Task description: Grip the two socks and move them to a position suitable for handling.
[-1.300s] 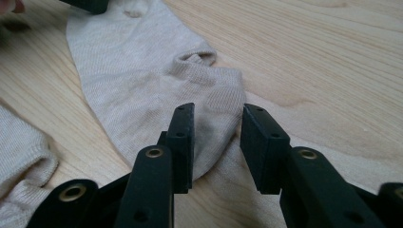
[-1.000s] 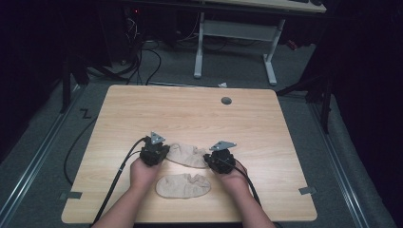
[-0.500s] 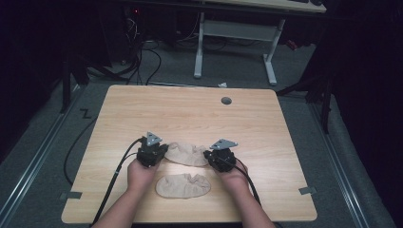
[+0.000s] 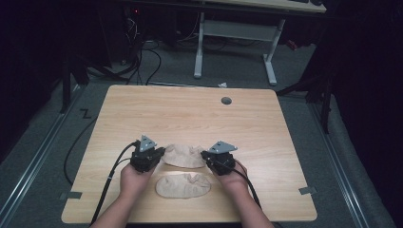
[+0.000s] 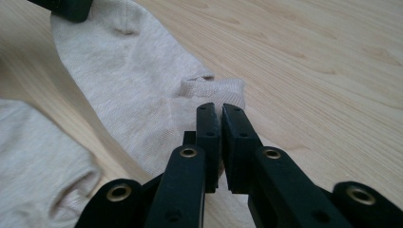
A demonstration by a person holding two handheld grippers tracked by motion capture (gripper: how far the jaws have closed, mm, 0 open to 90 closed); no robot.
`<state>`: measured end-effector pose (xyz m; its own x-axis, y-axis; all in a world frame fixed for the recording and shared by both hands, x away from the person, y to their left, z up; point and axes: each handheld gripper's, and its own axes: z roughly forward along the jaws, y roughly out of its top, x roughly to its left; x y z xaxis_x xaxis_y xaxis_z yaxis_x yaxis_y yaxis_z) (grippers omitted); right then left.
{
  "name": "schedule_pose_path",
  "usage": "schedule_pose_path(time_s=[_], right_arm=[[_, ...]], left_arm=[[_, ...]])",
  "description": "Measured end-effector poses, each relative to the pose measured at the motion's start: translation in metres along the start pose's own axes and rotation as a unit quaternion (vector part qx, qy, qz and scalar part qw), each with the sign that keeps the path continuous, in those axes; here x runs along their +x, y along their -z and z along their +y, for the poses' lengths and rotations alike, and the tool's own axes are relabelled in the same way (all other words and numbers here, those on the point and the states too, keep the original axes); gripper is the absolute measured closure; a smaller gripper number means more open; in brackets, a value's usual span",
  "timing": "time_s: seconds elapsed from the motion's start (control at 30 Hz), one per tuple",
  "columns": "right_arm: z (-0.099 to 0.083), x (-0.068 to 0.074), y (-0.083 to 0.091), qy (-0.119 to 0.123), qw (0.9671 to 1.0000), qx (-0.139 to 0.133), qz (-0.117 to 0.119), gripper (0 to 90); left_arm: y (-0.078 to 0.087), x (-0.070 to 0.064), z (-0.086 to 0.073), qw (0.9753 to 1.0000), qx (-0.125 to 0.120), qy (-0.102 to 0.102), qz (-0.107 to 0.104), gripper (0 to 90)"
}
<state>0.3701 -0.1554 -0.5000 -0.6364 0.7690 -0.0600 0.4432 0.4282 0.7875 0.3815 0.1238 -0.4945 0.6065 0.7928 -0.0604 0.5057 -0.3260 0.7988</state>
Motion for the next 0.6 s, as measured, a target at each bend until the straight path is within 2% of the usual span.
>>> schedule_pose_path(time_s=[0.23,0.37,0.6], right_arm=[[0.004,0.017,0.010,0.023,0.9996,-0.014,0.011,86.3],[0.004,0.024,0.019,0.033,0.9991,-0.021,0.016,86.3],[-0.003,0.031,0.036,0.040,0.9988,-0.027,0.013,86.3]], left_arm=[[0.027,-0.009,-0.006,0.9999,-0.005,-0.011,-0.008,86.8],[0.043,-0.015,-0.011,0.9996,-0.006,-0.025,-0.013,86.8],[0.055,-0.029,-0.018,0.9986,-0.002,-0.039,-0.034,86.8]])
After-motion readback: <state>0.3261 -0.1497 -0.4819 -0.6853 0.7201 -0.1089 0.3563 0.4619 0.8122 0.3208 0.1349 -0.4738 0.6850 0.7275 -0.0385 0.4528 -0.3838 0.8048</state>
